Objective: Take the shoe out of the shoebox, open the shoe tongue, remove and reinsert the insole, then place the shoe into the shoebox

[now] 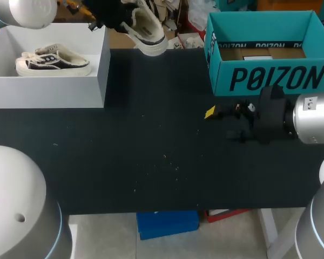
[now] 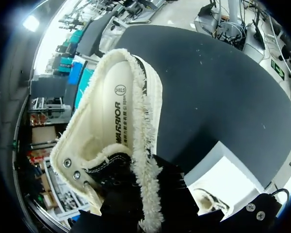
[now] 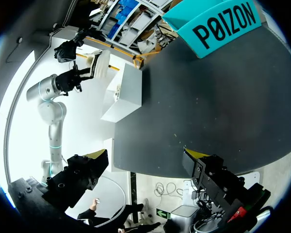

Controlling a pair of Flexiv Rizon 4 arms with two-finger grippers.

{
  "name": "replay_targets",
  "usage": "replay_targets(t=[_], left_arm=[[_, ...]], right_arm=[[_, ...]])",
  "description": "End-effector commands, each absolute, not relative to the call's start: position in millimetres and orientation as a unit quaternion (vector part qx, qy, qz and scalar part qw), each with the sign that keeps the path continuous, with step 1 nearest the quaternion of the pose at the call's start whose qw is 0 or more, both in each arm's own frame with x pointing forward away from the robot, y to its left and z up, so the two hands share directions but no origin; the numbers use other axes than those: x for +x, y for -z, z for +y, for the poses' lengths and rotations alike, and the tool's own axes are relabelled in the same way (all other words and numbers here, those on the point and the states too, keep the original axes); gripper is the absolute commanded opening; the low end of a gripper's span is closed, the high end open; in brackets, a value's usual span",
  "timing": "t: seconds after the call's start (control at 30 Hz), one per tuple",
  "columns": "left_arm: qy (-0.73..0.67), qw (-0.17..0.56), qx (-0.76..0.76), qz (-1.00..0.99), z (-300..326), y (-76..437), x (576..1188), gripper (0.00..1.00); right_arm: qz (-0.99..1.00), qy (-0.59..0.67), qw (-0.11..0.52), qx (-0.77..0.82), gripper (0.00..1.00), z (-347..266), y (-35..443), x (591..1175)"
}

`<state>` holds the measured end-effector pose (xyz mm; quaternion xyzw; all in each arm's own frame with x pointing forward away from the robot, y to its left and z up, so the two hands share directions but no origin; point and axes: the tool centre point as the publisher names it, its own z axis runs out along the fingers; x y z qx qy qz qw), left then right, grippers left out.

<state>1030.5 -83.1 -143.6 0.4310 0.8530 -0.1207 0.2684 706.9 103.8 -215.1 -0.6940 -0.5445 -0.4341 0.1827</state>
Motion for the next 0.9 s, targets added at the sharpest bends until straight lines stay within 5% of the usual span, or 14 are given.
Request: replay_targets(t=[0.03, 0.5, 0.9], left_arm=[[0.12, 0.258, 0.399, 0.872, -75.9, 117.4, 1024.7, 0.0], [0.129, 0.22, 0.349, 0.902, -63.0, 73.9, 1002.9, 0.0], [0.149, 0.19, 0.357, 0.902, -116.4, 66.3, 1017.6, 0.0]], right_arm=[[-0.545, 0.434, 0.183, -0.694, 1.0, 104.1, 214.8, 706.7], [-0.545, 0.434, 0.183, -0.694, 1.0, 104.1, 214.8, 706.7], [-0.545, 0.434, 0.183, -0.694, 1.0, 104.1, 214.8, 706.7]])
